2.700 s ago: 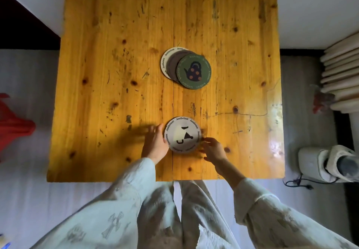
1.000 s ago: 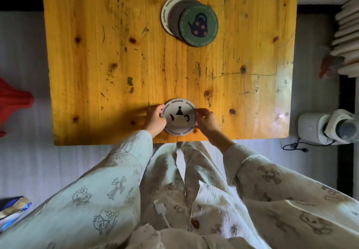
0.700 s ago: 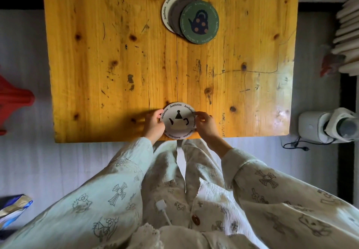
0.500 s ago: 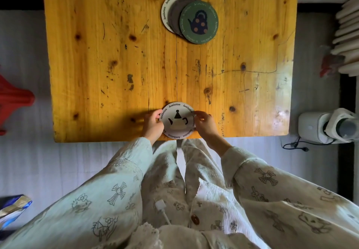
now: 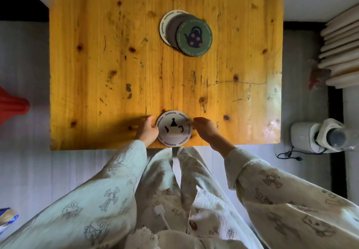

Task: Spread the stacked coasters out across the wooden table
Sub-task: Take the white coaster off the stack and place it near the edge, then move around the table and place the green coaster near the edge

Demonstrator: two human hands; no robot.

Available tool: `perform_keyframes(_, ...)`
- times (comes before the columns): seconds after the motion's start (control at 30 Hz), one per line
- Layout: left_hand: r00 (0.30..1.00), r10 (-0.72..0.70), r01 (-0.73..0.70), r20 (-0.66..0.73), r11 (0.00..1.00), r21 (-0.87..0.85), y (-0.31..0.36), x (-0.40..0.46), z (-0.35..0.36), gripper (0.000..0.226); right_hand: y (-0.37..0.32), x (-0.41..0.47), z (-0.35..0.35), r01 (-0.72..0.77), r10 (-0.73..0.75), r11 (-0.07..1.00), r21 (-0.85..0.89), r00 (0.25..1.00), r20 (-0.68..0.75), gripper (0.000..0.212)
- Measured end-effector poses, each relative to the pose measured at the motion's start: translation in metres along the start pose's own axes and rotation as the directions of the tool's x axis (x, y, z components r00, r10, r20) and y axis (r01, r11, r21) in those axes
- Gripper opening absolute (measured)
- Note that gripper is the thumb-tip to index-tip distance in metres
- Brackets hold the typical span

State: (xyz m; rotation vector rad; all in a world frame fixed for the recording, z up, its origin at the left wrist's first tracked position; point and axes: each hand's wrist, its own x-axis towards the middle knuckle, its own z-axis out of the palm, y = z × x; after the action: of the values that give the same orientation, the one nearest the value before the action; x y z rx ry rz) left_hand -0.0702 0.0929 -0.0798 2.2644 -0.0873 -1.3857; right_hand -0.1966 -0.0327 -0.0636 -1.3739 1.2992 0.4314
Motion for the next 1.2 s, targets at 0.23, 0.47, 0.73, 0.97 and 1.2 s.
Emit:
perform_keyframes(0.23,0.964,0.265,-0.265,0.010,0.962,0.070,0.042,-0.009,-0.003,0.036,-0.011,-0.026,-0.056,0.108,-0.098,0.988,0.113,0.991,-0.090,0.032)
perform_keyframes(0.47,0.893,0.419,-0.443,0.168,0.884,0.148,0.106,-0.048,0.027,0.029,0.015,-0.088,-0.134,0.259,-0.198,0.926,0.276,0.953,-0.228,0.034)
perform_keyframes(0.73,0.802,0.582,-0.594,0.136,0.802,0.071,0.171,-0.123,0.125,0.027,0.096,-0.134,-0.244,0.392,-0.247,0.836,0.383,0.894,-0.375,0.026)
perform_keyframes(0.97,0.791,0.600,-0.593,0.121,0.800,-0.088,0.220,-0.199,0.292,0.031,0.176,-0.163,-0.373,0.464,-0.294,0.820,0.335,0.844,-0.449,0.016)
perform_keyframes(1.2,0.807,0.589,-0.583,0.045,0.806,-0.102,0.271,-0.207,0.336,0.032,0.174,-0.139,-0.456,0.466,-0.342,0.843,0.268,0.850,-0.400,0.023)
